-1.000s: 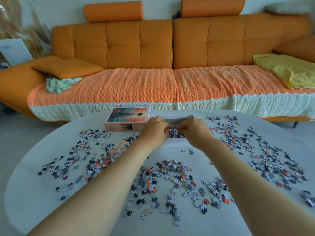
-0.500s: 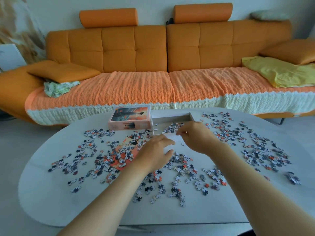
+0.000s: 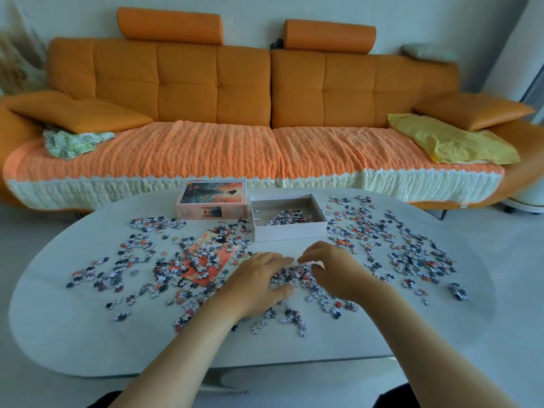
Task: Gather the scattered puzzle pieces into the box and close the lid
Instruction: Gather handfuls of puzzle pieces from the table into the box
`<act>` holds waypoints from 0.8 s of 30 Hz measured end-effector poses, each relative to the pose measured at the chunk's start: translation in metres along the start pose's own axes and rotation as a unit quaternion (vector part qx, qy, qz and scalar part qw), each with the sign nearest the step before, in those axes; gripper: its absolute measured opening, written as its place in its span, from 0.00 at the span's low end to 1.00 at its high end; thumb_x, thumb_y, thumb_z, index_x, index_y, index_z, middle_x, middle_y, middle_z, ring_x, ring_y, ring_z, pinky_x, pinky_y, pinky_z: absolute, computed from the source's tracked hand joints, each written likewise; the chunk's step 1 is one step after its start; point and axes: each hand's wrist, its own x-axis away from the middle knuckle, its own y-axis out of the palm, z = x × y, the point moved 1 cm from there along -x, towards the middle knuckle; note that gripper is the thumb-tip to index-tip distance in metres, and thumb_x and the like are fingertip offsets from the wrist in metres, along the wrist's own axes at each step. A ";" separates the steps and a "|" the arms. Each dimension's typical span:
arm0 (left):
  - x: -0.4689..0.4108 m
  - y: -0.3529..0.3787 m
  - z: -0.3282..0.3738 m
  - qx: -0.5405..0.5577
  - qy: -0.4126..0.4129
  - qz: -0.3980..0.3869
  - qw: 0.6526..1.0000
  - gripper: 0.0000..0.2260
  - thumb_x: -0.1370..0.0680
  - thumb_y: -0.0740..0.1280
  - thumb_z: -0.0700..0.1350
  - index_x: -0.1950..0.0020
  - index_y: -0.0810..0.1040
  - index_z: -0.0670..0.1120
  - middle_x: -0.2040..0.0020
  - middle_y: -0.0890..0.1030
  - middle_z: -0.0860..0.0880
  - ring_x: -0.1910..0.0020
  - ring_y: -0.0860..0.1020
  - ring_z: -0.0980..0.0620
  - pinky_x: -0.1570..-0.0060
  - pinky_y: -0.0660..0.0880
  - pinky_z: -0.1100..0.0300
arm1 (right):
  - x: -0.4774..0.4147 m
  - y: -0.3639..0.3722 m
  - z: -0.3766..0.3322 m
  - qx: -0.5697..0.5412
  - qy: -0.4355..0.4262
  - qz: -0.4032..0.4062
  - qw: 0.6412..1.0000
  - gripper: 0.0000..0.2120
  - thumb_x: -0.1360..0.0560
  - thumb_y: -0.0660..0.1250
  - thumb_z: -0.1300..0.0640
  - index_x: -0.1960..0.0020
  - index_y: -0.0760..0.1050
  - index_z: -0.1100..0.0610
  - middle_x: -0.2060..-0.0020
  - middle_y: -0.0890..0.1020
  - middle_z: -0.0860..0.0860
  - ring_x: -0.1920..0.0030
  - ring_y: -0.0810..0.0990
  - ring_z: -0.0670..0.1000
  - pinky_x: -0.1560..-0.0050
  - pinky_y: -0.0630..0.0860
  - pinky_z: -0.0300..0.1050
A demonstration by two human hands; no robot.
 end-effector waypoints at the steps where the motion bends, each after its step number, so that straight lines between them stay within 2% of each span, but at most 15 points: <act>1: 0.003 -0.002 0.000 -0.017 -0.001 -0.009 1.000 0.31 0.23 0.61 0.65 0.23 0.55 0.60 0.23 0.58 0.57 0.24 0.55 0.54 0.27 0.53 0.52 | 0.005 -0.001 0.000 0.004 0.003 0.010 1.000 0.16 0.22 0.62 0.60 0.37 0.78 0.49 0.38 0.75 0.47 0.38 0.74 0.48 0.34 0.68 0.42; 3: 0.006 -0.004 -0.001 -0.067 -0.014 -0.040 0.997 0.38 0.26 0.62 0.67 0.21 0.50 0.58 0.22 0.52 0.56 0.23 0.50 0.53 0.26 0.48 0.51 | 0.013 0.001 0.000 0.035 0.035 -0.022 0.999 0.23 0.25 0.65 0.51 0.30 0.71 0.48 0.36 0.71 0.49 0.35 0.69 0.49 0.33 0.68 0.47; 5: 0.007 -0.003 -0.004 -0.096 -0.024 -0.058 0.993 0.39 0.26 0.61 0.68 0.21 0.48 0.56 0.22 0.52 0.56 0.23 0.49 0.52 0.26 0.49 0.49 | 0.014 0.008 -0.003 0.078 0.063 -0.071 0.992 0.31 0.28 0.66 0.46 0.26 0.64 0.48 0.35 0.66 0.50 0.34 0.64 0.51 0.34 0.69 0.49; 10: -0.002 -0.005 -0.002 -0.093 0.008 0.007 0.996 0.31 0.22 0.62 0.62 0.23 0.59 0.53 0.28 0.65 0.54 0.29 0.60 0.53 0.29 0.60 0.54 | -0.004 0.023 -0.012 0.061 0.048 -0.045 0.996 0.25 0.24 0.64 0.50 0.27 0.67 0.48 0.37 0.68 0.51 0.34 0.65 0.52 0.34 0.68 0.48; 13: -0.006 -0.008 -0.006 -0.084 -0.004 -0.009 0.996 0.33 0.23 0.62 0.63 0.22 0.56 0.52 0.26 0.62 0.54 0.28 0.58 0.53 0.29 0.58 0.54 | -0.013 0.017 -0.011 0.060 0.049 -0.057 0.995 0.26 0.24 0.63 0.50 0.27 0.66 0.49 0.37 0.68 0.51 0.34 0.66 0.53 0.35 0.68 0.48; 16: -0.010 -0.011 -0.009 -0.096 -0.025 -0.045 0.994 0.36 0.24 0.62 0.64 0.21 0.55 0.52 0.27 0.61 0.53 0.27 0.56 0.52 0.30 0.58 0.53 | -0.017 0.010 -0.010 0.092 0.043 -0.093 0.990 0.33 0.27 0.65 0.42 0.25 0.62 0.49 0.36 0.66 0.51 0.33 0.65 0.52 0.35 0.69 0.50; 18: -0.016 -0.012 -0.008 -0.079 -0.022 -0.042 0.996 0.32 0.23 0.64 0.61 0.23 0.61 0.51 0.33 0.65 0.52 0.31 0.59 0.52 0.32 0.61 0.54 | -0.020 0.009 -0.012 0.102 0.040 -0.118 0.987 0.37 0.29 0.67 0.36 0.25 0.62 0.47 0.36 0.66 0.50 0.35 0.65 0.52 0.36 0.69 0.51; 21: -0.023 -0.011 -0.008 -0.020 -0.024 -0.016 0.999 0.23 0.22 0.66 0.54 0.27 0.70 0.52 0.42 0.69 0.53 0.37 0.64 0.54 0.39 0.67 0.56 | -0.030 0.012 -0.018 0.070 0.036 -0.112 0.991 0.29 0.29 0.71 0.40 0.31 0.70 0.45 0.43 0.69 0.49 0.42 0.72 0.52 0.42 0.72 0.47; 24: -0.029 -0.014 -0.010 -0.006 -0.028 0.003 1.000 0.17 0.22 0.67 0.51 0.33 0.76 0.52 0.46 0.72 0.54 0.41 0.69 0.55 0.48 0.67 0.61 | -0.035 0.011 -0.021 0.038 0.035 -0.082 0.995 0.19 0.28 0.73 0.46 0.39 0.78 0.46 0.48 0.73 0.48 0.50 0.74 0.48 0.51 0.71 0.41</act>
